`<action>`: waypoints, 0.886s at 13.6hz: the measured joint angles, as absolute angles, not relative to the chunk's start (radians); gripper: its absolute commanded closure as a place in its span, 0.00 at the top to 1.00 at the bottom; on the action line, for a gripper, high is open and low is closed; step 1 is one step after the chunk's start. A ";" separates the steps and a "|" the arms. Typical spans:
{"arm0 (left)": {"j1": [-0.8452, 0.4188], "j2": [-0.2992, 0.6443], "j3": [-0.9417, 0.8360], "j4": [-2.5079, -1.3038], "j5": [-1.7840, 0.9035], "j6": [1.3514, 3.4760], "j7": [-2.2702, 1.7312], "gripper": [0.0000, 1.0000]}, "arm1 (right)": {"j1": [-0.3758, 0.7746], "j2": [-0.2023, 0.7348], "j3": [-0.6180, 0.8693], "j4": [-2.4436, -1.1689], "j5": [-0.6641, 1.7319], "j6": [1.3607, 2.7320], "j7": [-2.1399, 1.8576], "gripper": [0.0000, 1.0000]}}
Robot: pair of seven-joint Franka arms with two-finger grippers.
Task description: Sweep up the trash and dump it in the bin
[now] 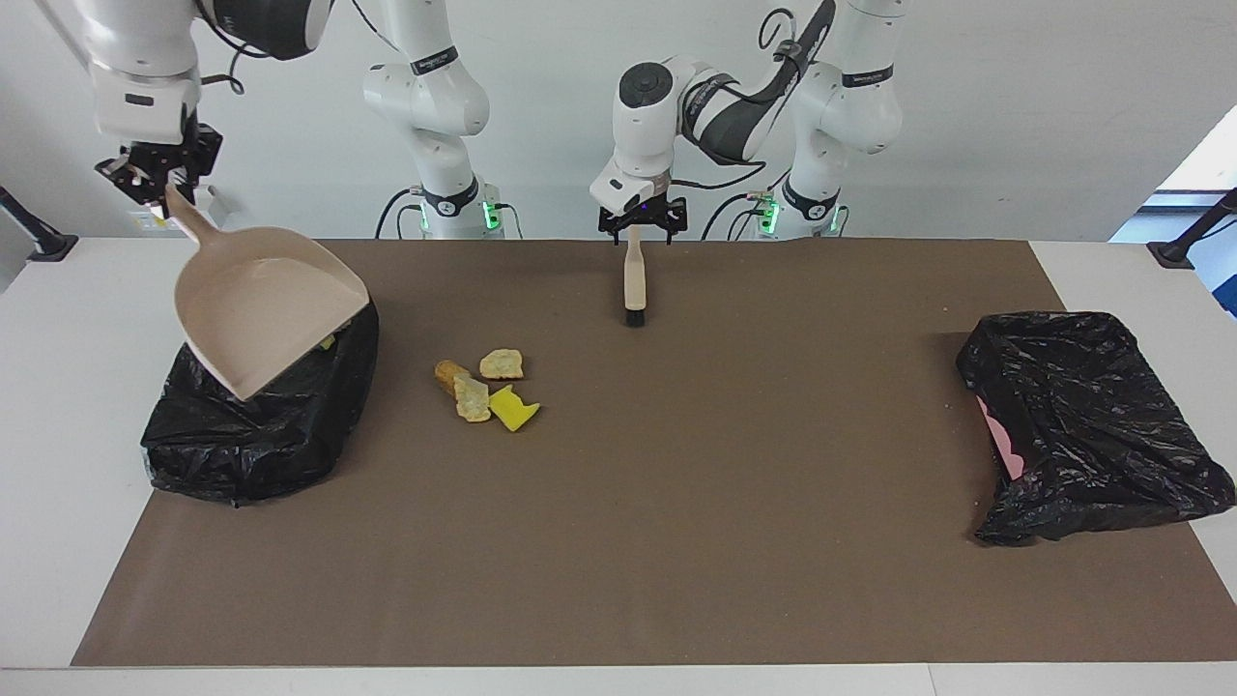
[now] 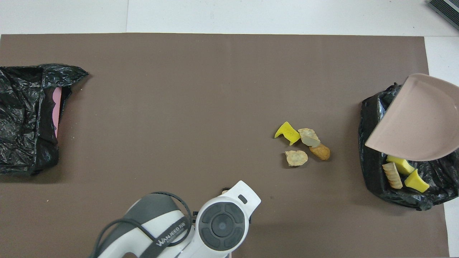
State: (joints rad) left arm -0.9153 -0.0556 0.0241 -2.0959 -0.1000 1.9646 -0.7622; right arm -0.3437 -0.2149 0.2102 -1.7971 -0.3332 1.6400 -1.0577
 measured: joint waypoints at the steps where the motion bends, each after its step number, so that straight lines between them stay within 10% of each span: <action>1: -0.864 -0.057 0.026 -2.054 -0.094 1.955 -0.718 1.00 | -0.343 -0.214 0.252 -1.800 -0.298 1.636 -0.939 0.00; 12: -0.454 -0.080 0.035 -1.703 -0.024 1.666 -0.282 1.00 | -0.144 -0.026 0.528 -1.817 -0.112 1.748 0.115 0.00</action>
State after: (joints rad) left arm -0.4541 -0.0803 0.0354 -1.7035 -0.0238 1.6664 -0.2820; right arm -0.1435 -0.0265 0.5283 -1.8168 -0.1121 1.7475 0.1146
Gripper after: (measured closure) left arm 0.000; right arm 0.670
